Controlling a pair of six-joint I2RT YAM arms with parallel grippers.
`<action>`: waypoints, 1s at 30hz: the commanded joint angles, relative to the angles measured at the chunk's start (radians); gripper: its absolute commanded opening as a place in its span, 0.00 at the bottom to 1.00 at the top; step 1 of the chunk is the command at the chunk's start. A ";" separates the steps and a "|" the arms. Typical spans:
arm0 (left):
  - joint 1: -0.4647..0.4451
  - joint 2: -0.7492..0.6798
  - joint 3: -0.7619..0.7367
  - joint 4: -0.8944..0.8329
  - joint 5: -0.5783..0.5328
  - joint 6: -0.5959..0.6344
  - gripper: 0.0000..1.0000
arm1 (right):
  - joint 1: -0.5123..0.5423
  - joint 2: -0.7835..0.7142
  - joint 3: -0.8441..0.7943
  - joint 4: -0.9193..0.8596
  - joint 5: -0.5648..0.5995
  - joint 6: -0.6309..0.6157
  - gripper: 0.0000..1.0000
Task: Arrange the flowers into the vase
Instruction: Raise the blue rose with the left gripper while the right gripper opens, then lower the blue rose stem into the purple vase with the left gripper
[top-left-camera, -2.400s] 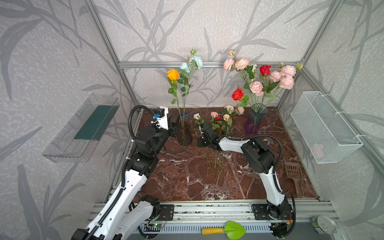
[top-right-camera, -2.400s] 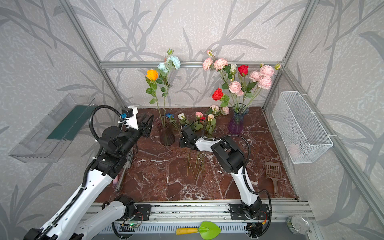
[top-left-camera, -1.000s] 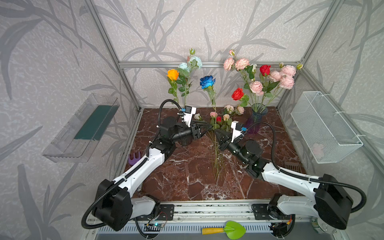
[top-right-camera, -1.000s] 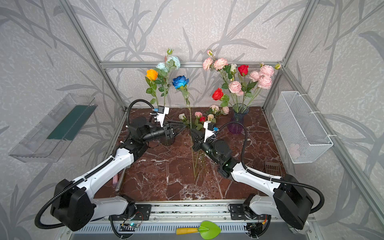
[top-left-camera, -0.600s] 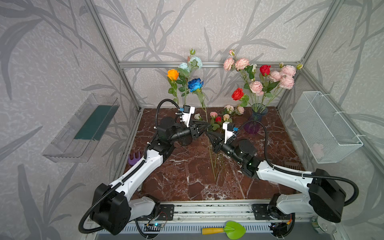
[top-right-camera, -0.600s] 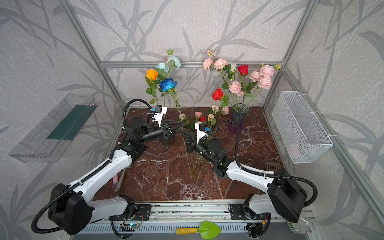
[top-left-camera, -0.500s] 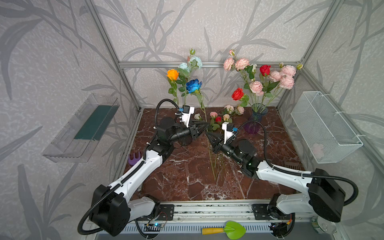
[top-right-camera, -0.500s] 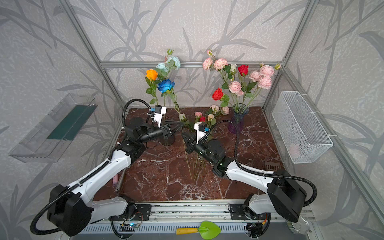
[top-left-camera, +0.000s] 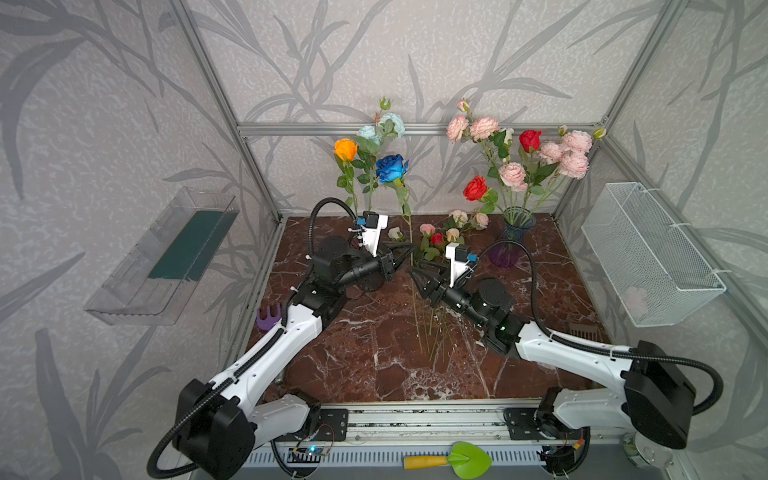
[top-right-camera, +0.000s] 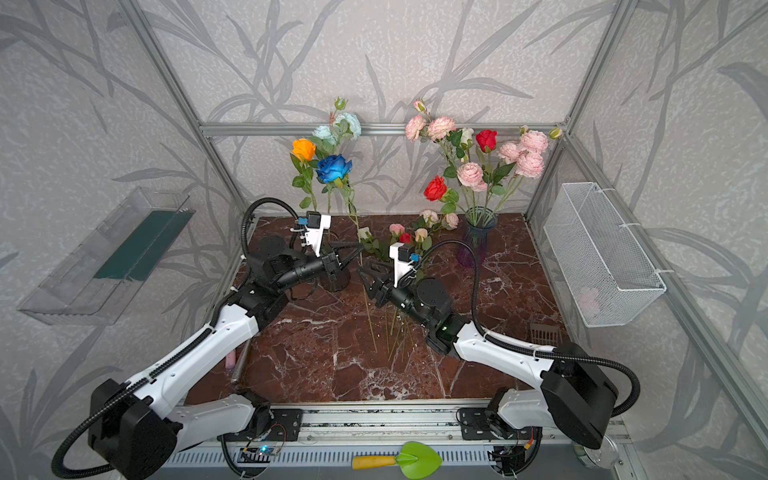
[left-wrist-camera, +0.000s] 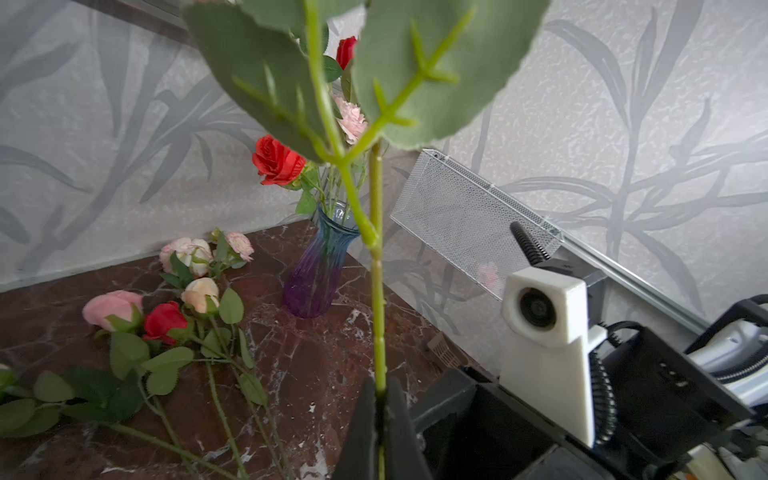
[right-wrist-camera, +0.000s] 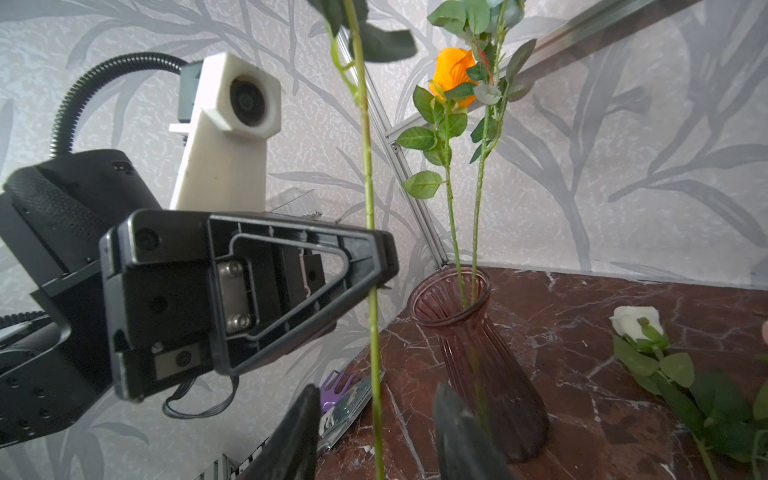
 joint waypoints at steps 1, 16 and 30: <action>0.000 -0.075 0.157 -0.142 -0.205 0.170 0.00 | 0.006 -0.108 -0.017 -0.094 0.130 -0.047 0.47; 0.030 -0.044 0.396 -0.021 -0.713 0.578 0.00 | -0.051 -0.190 -0.114 -0.112 0.221 -0.025 0.48; 0.127 0.149 0.344 0.035 -0.693 0.453 0.00 | -0.106 -0.247 -0.160 -0.129 0.203 -0.003 0.48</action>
